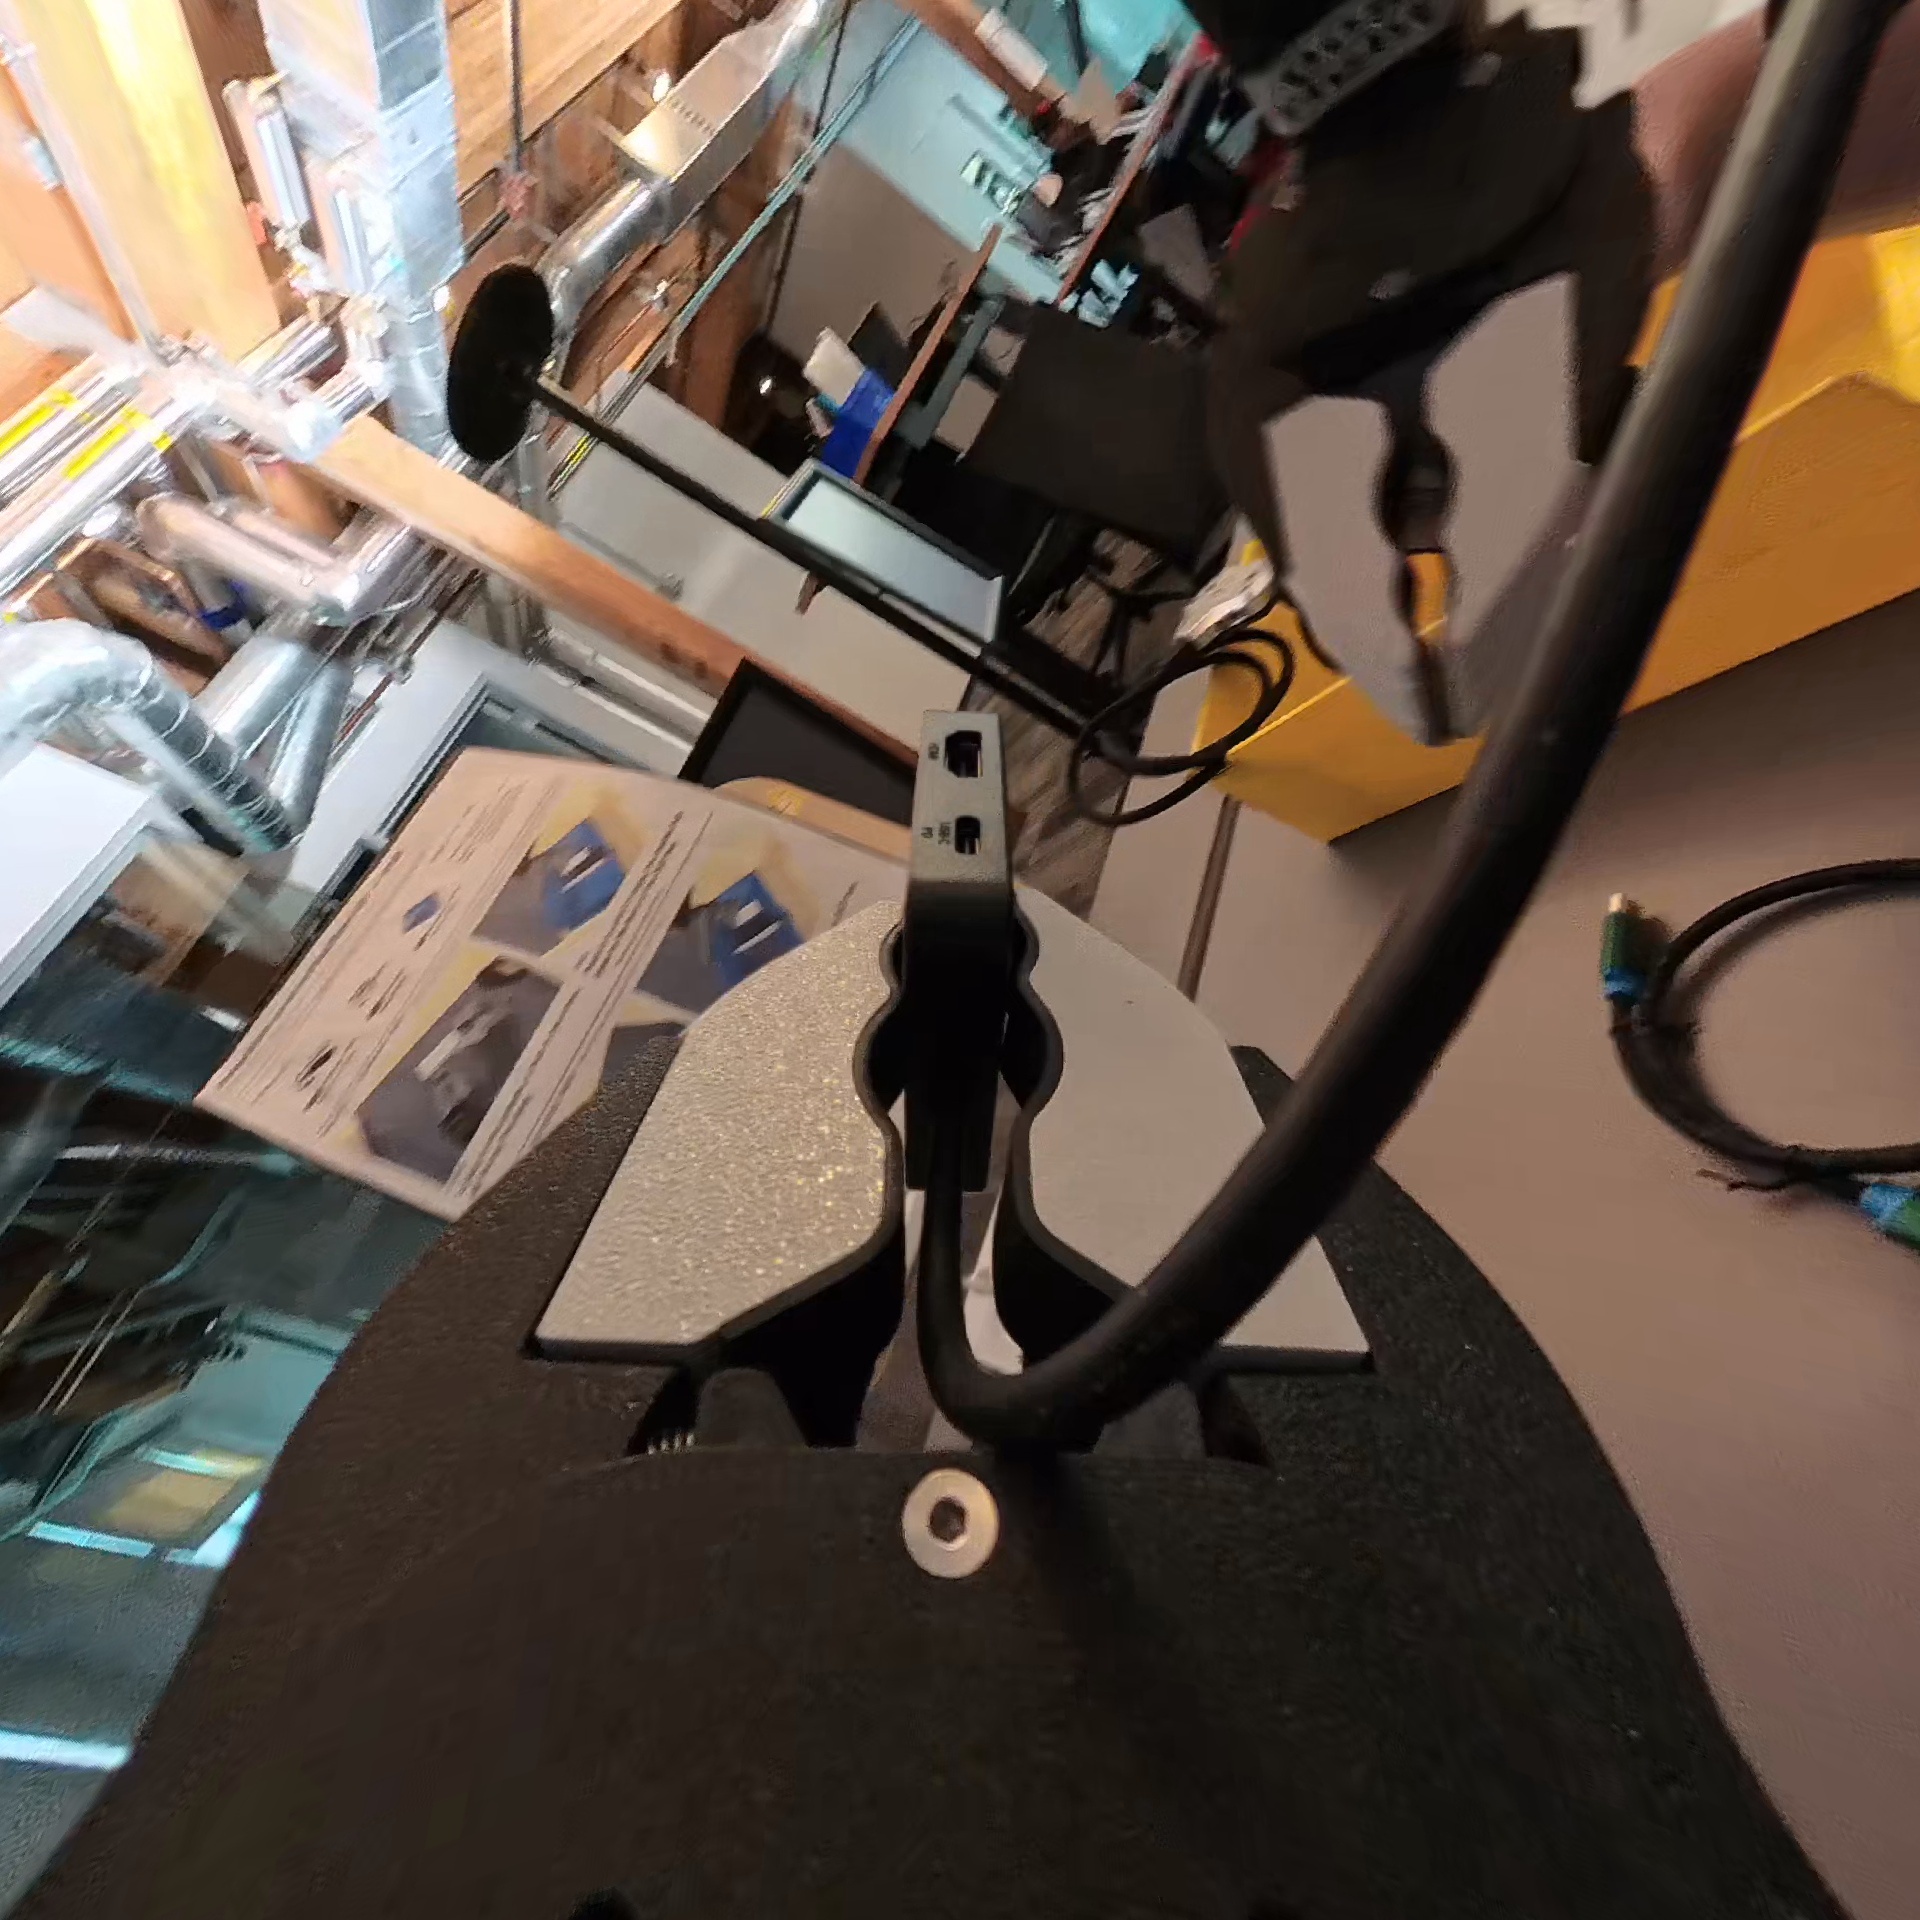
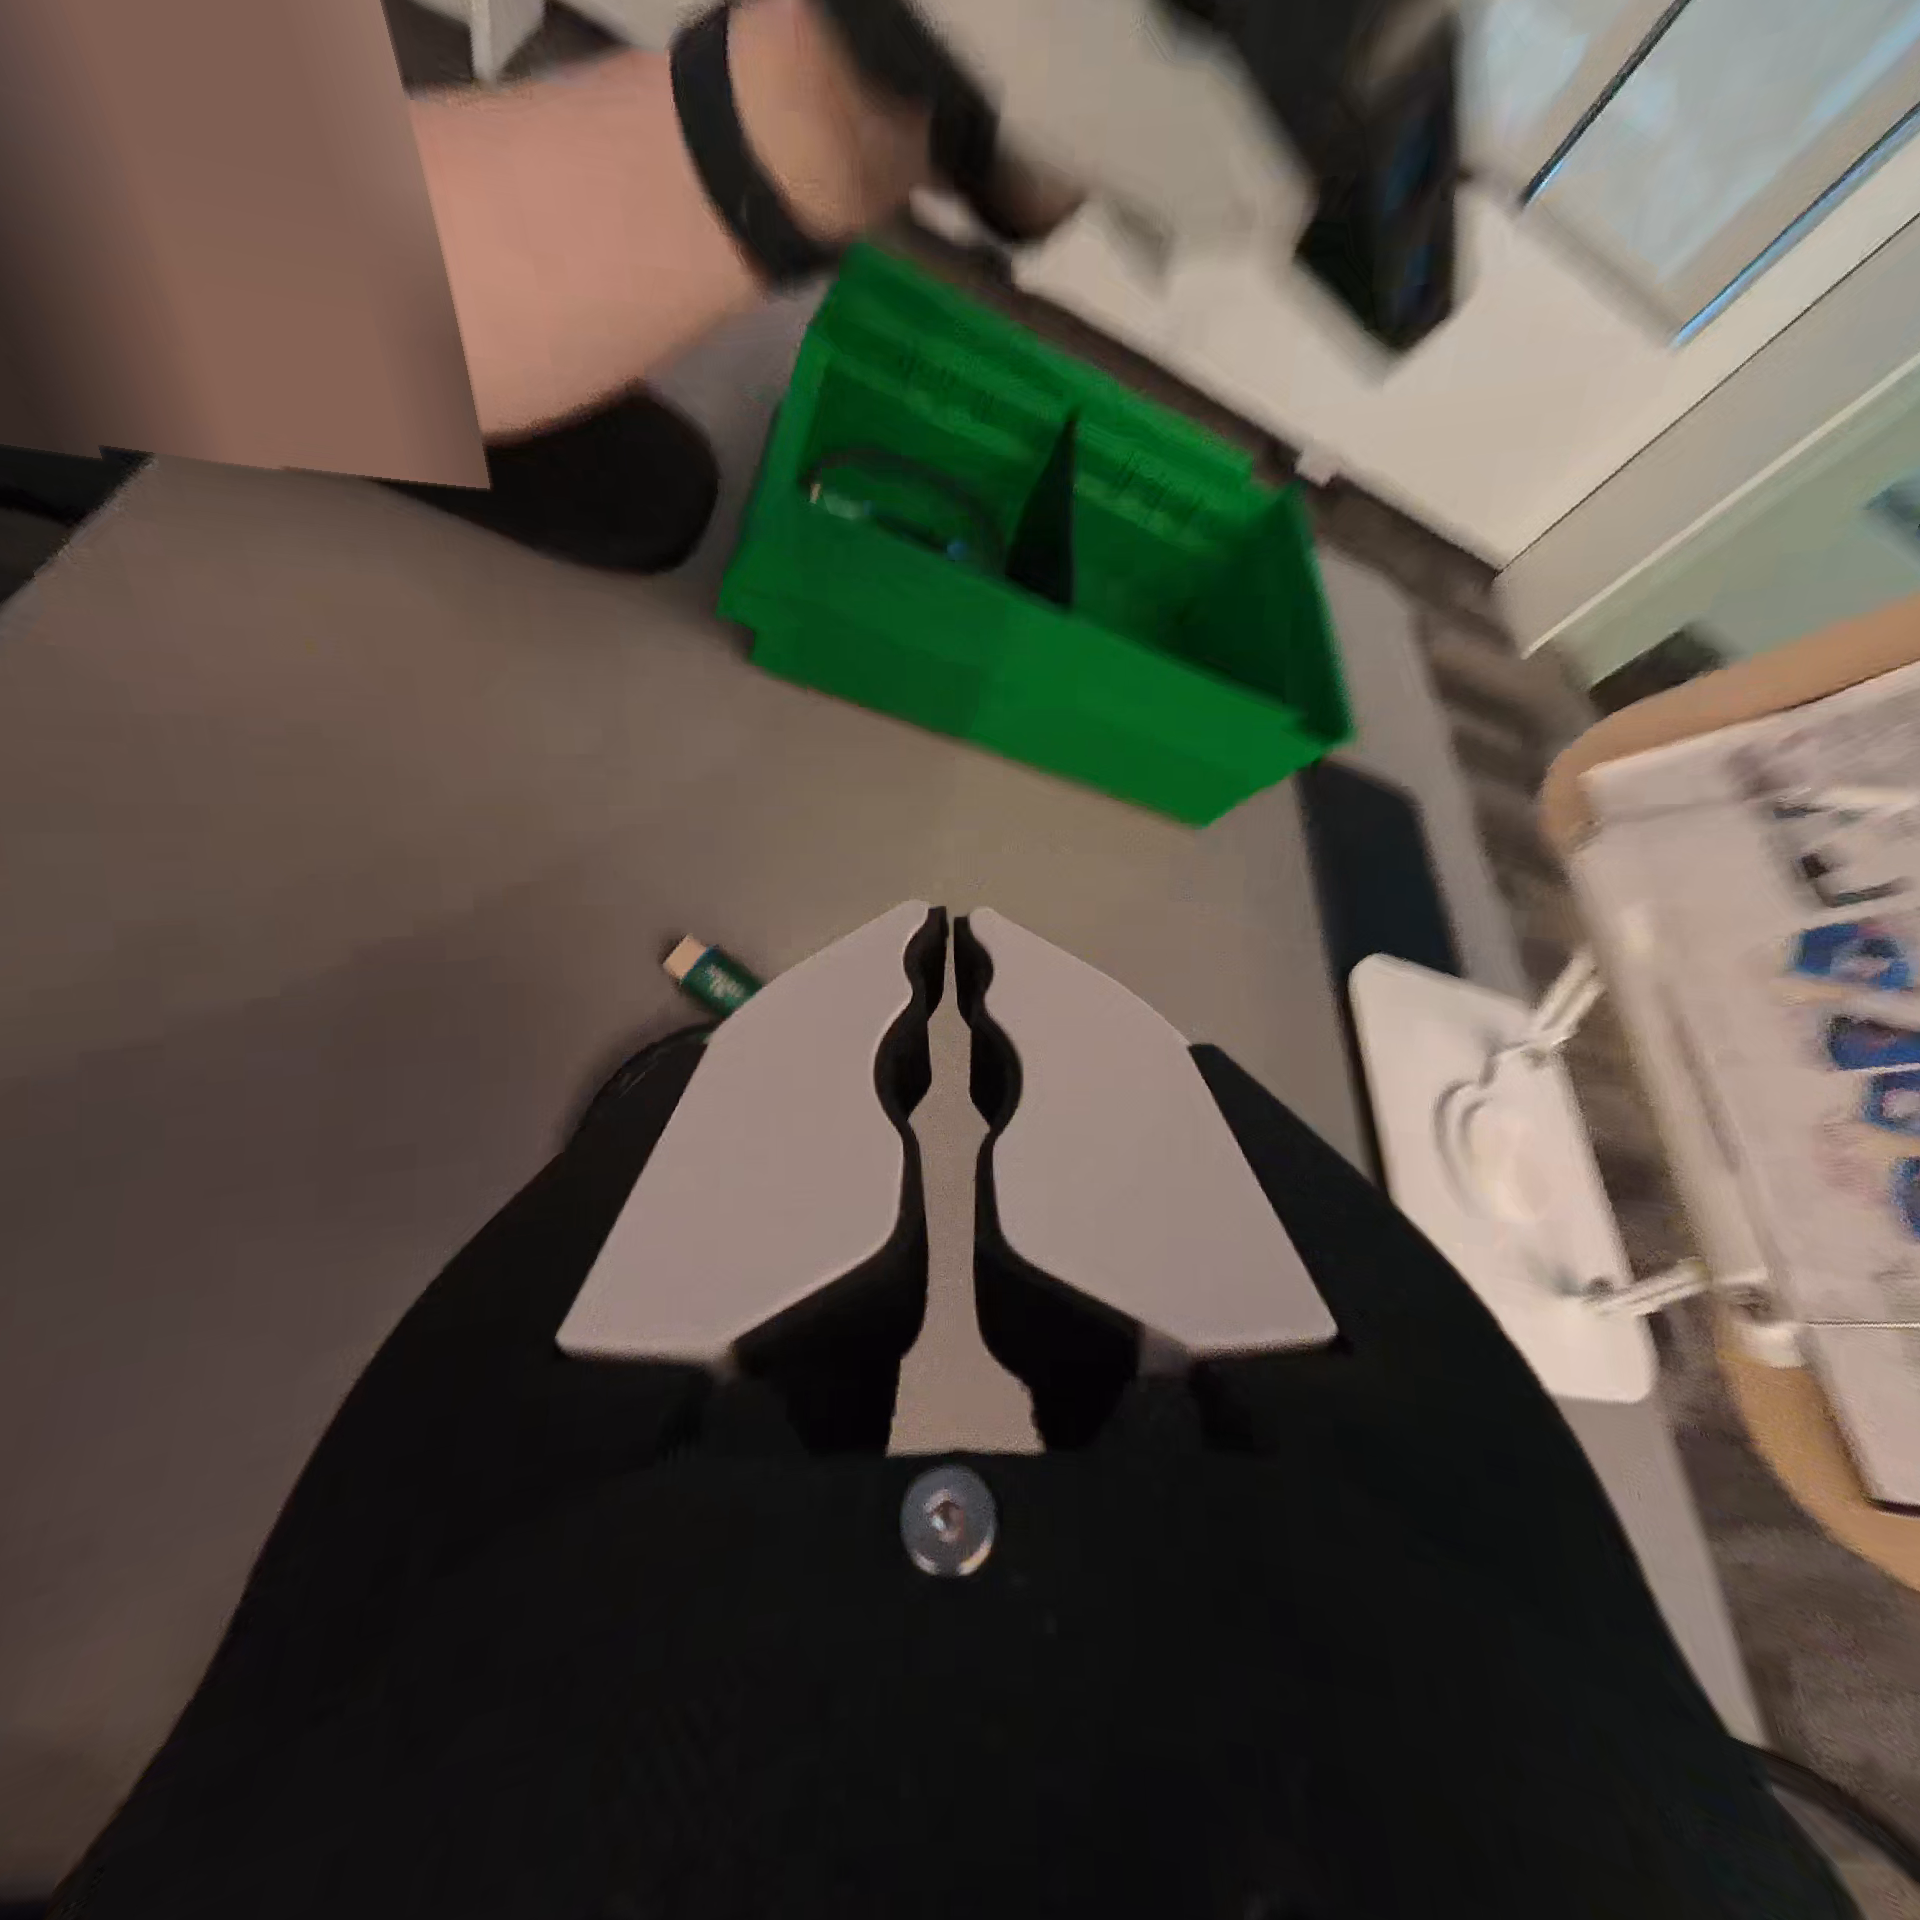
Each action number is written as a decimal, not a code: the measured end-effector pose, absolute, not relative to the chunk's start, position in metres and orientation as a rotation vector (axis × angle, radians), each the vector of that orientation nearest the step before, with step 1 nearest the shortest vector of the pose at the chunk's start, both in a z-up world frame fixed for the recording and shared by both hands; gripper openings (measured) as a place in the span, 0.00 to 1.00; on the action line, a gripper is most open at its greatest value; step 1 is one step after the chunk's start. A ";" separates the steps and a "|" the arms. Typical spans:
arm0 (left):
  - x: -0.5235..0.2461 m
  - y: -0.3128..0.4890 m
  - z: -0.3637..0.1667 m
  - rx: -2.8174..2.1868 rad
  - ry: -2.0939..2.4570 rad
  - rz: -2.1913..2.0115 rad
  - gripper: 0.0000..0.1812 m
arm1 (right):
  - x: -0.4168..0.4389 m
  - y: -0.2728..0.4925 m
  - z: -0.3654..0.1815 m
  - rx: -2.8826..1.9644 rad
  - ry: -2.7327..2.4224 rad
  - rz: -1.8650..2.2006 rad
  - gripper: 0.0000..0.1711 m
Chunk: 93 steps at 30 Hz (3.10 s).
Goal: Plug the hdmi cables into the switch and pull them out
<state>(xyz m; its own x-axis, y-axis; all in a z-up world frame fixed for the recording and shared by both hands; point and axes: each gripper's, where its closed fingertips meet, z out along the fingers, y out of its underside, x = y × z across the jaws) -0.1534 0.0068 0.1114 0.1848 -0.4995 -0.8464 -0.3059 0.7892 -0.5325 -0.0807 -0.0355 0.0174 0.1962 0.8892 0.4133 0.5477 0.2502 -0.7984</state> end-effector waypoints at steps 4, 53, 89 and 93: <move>-0.177 0.019 0.126 -0.735 1.348 -0.134 0.07 | -0.085 -0.026 -0.044 -1.662 -1.641 0.308 0.04; -0.198 0.021 0.135 -0.792 1.344 -0.178 0.08 | -0.166 -0.026 -0.154 -1.732 -1.947 0.157 0.17; -0.186 0.024 0.121 -0.825 1.405 -0.167 0.08 | -0.134 -0.003 -0.157 -1.818 -1.903 0.162 0.10; -0.189 0.028 0.122 -0.840 1.390 -0.155 0.08 | -0.141 0.002 -0.157 -1.839 -1.774 0.274 0.09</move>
<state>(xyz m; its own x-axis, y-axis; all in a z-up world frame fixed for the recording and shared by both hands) -0.1890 0.0283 0.1216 0.2209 -0.5602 -0.7983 -0.3705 0.7090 -0.6000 -0.1406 0.0016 -0.1566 0.1021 0.9670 0.2335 0.8516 0.0364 -0.5229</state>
